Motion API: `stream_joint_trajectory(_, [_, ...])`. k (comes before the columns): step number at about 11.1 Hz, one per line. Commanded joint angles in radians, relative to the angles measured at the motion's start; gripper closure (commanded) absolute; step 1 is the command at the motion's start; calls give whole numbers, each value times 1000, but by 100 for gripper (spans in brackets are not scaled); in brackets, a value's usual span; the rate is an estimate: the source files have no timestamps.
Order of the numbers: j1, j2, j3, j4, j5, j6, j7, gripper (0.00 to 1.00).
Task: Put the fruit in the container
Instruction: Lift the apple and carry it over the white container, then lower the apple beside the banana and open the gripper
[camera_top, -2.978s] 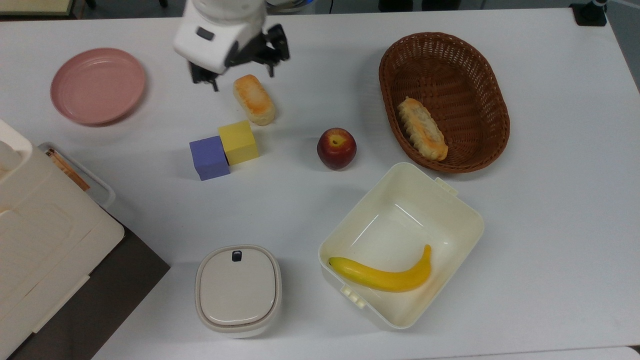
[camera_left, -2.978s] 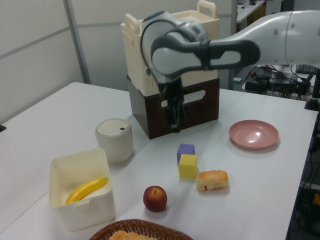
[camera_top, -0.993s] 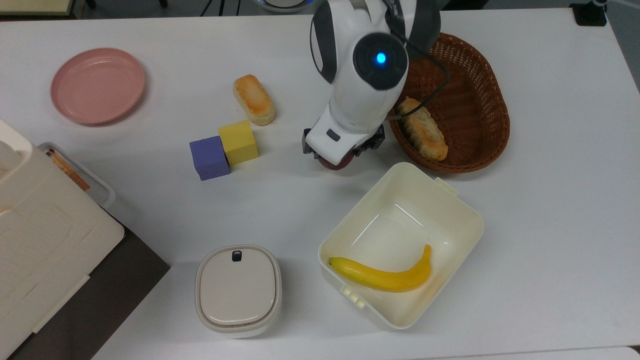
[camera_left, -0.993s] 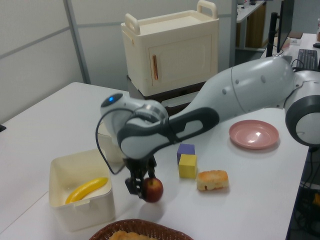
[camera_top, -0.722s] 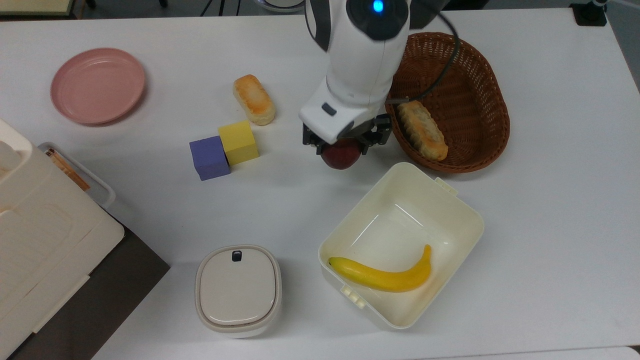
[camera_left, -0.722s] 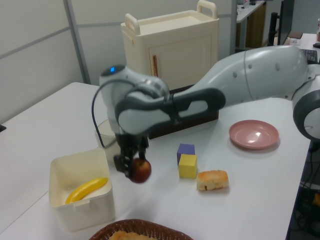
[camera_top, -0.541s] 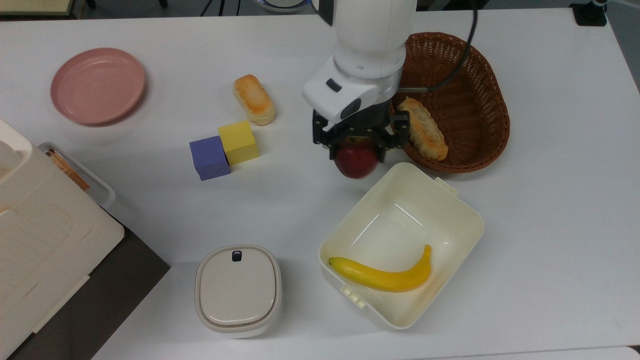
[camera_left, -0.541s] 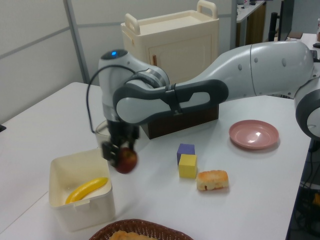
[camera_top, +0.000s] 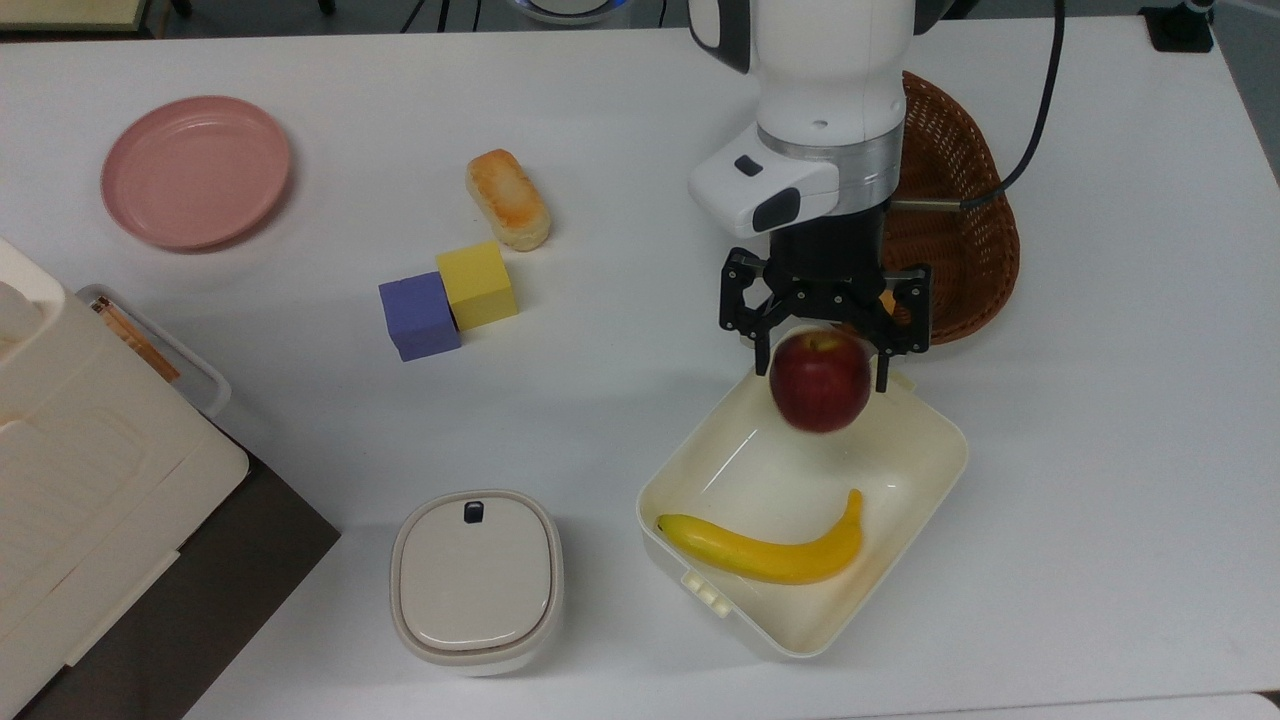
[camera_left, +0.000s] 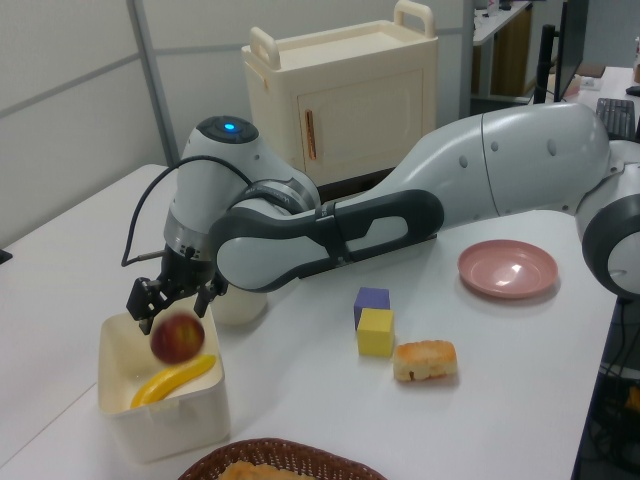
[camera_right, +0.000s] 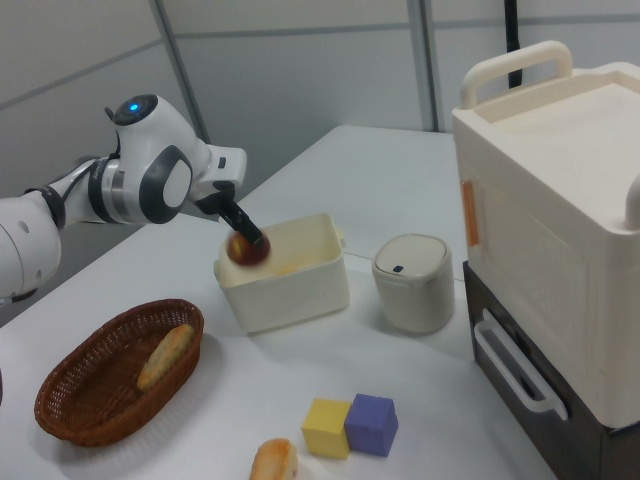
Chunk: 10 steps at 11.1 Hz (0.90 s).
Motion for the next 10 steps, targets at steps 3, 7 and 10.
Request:
stream_joint_trajectory(3, [-20,-77,-20,-13,9,-258,-94,0])
stream_joint_trajectory(7, [-89,-167,-26,-15,-2,-692,-526,0])
stream_joint_trajectory(10, [-165,-172,-28,-15,-33,-726,-608,0])
